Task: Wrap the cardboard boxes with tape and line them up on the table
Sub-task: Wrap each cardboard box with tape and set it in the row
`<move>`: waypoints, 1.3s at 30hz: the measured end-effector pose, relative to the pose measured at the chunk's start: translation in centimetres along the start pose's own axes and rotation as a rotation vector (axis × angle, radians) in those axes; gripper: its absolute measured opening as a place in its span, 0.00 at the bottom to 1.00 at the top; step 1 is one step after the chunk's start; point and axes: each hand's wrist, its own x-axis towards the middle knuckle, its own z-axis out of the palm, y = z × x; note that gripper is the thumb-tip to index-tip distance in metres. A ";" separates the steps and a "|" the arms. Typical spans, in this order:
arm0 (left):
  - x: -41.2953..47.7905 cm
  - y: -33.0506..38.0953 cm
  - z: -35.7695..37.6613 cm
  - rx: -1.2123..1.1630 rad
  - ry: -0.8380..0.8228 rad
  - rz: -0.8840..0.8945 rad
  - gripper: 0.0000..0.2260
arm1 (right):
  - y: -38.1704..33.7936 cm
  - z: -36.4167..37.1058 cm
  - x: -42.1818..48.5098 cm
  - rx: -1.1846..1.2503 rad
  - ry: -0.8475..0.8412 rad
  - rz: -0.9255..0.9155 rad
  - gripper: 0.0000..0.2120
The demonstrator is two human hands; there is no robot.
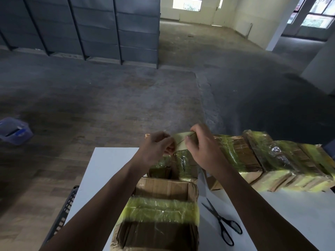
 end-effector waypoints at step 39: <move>-3.5 -3.7 -6.6 0.795 -0.096 0.499 0.03 | 0.8 2.9 -2.4 1.074 -0.551 0.824 0.19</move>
